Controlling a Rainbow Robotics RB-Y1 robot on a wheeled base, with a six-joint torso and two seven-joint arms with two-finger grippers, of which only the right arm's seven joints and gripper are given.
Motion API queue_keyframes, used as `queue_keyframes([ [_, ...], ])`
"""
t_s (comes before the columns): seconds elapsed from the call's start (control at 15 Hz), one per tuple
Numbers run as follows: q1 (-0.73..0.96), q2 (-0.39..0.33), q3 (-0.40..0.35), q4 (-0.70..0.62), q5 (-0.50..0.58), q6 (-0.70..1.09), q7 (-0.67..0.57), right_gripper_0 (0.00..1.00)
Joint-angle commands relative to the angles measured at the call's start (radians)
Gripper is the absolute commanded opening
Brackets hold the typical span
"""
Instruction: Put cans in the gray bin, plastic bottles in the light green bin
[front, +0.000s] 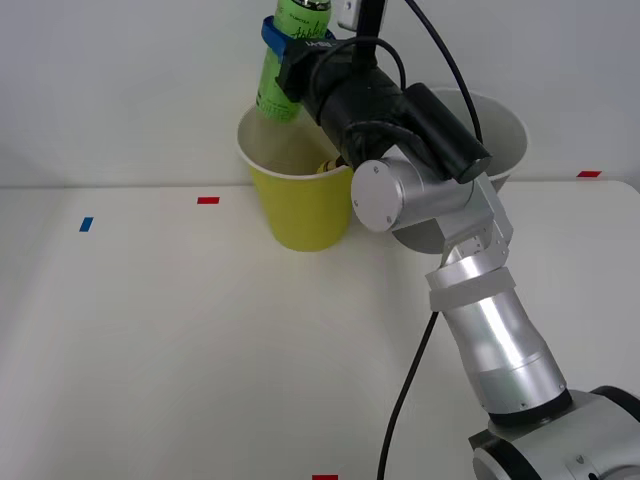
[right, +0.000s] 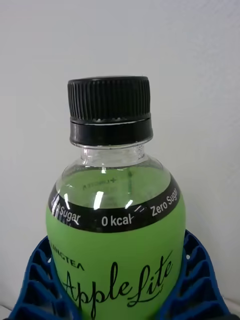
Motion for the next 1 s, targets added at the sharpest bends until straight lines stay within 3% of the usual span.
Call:
queue_keyframes([
  [0.07, 0.0, 0.0, 0.001, 0.0, 0.0, -0.001, -0.006, 1.0],
  [1.0, 0.001, 0.0, 0.002, 0.0, -0.021, -0.032, 0.002, 1.0],
])
